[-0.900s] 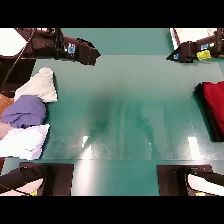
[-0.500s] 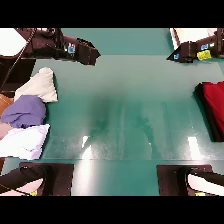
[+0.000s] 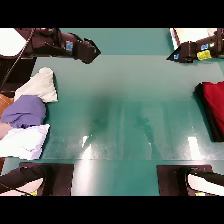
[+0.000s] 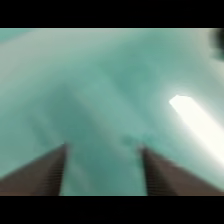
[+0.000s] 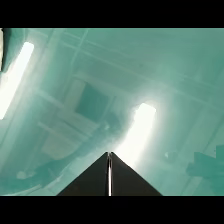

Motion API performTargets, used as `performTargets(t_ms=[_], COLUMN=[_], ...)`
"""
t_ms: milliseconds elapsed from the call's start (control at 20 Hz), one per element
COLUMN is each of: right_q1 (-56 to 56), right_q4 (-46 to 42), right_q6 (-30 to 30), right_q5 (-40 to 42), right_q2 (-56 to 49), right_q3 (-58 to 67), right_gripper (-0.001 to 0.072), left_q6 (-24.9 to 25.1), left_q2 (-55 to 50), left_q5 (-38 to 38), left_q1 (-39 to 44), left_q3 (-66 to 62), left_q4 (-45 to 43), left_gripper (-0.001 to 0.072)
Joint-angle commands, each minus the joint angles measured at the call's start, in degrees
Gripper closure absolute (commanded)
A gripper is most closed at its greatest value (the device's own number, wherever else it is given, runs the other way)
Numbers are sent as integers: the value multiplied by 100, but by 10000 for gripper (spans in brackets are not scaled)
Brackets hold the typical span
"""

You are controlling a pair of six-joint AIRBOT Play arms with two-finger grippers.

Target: Fold the shirts.

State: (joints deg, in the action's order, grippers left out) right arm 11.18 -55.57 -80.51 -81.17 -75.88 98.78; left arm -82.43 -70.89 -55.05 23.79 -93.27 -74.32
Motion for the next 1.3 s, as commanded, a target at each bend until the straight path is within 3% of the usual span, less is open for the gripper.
performTargets(t_ms=[0, 200, 450, 750, 800, 900, 950, 1100, 1250], right_q1=[4, 4, 4, 4, 4, 4, 4, 2, 2], right_q4=[0, 0, 0, 0, 2, 0, -2, -68, -695], right_q6=[-2, -2, -2, -2, -2, -2, -2, 0, -2], right_q5=[-2, 0, 24, 24, 24, 24, 33, -31, -197], right_q2=[-2, -2, -2, -2, -2, -2, 0, 2, 2], right_q3=[4, 4, 4, 4, 4, 7, 7, 210, 986], right_gripper=[688, 688, 688, 689, 688, 688, 688, 688, 688], left_q6=[-656, -785, -787, -778, -782, -778, -778, -719, -308], left_q2=[-111, -466, -979, -1805, -1821, -1794, -1773, -1663, -911], left_q5=[-223, -568, -7, 195, 190, 142, 59, -551, -627], left_q1=[-472, -1801, -3071, -3550, -3550, -3550, -3550, -3541, -3257], left_q3=[15, 470, 1569, 1714, 1714, 1663, 1591, 960, 179], left_q4=[-1683, -1943, -1943, -1941, -1930, -1915, -1915, -1799, -1700], left_gripper=[145, 145, 145, 146, 174, 555, 677, 681, 681])
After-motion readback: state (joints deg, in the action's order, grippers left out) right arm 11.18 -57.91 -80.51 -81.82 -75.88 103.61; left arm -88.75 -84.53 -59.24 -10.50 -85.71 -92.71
